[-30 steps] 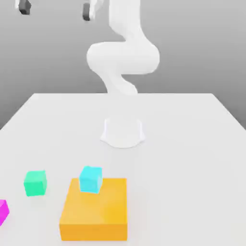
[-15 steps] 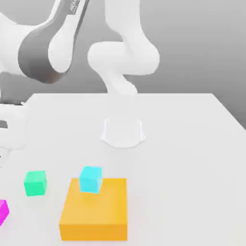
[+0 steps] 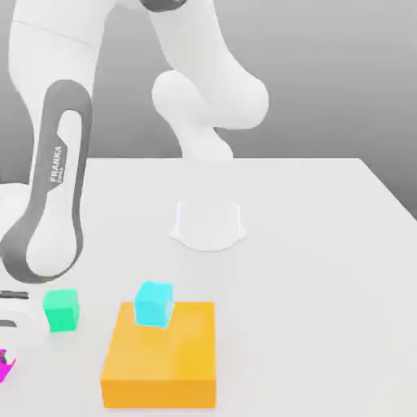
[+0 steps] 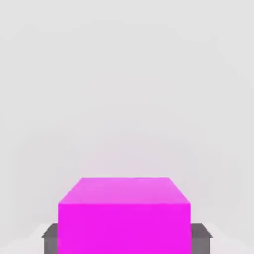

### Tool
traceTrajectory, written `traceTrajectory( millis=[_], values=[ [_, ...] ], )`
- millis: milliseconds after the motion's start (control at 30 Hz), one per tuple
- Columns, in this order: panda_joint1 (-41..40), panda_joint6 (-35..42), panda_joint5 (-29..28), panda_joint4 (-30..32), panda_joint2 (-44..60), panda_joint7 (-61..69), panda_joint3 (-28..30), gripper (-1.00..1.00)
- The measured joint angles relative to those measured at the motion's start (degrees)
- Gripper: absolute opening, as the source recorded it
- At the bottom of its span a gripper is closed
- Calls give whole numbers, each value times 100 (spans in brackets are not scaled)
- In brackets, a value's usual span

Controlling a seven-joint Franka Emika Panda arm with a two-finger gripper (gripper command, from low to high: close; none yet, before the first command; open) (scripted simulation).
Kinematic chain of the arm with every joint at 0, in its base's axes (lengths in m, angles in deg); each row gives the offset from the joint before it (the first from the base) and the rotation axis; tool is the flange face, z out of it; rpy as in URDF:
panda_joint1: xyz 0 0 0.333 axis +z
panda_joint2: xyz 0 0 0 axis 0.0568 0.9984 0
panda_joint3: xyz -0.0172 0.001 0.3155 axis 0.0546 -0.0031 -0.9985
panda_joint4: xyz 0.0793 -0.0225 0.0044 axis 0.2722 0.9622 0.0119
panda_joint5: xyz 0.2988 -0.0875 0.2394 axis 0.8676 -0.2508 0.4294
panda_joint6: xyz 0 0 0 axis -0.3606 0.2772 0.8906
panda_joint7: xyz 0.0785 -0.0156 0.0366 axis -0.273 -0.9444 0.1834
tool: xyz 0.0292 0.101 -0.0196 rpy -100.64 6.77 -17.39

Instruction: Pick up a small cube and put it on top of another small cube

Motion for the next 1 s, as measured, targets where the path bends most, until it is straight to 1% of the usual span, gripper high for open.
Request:
traceTrajectory(
  millis=[67,233,367,467,600,667,767,867,1000],
  values=[
    [-6,-4,3,0,5,5,-4,-100],
    [318,623,-371,263,-892,-380,332,-100],
    [881,850,-829,842,-1740,-1570,458,-100],
    [1182,1005,-1200,1298,-2389,-2541,402,-100],
    [1545,1230,-1583,1902,-3247,-3770,165,-100],
    [1582,1344,-1698,2203,-3668,-4331,30,-100],
    [1640,1512,-1754,2656,-4292,-5085,-253,-100],
    [1713,1640,-1685,3094,-4855,-5720,-556,-100],
    [1754,918,-1626,3328,-4366,-5872,-625,-100]
  ],
)
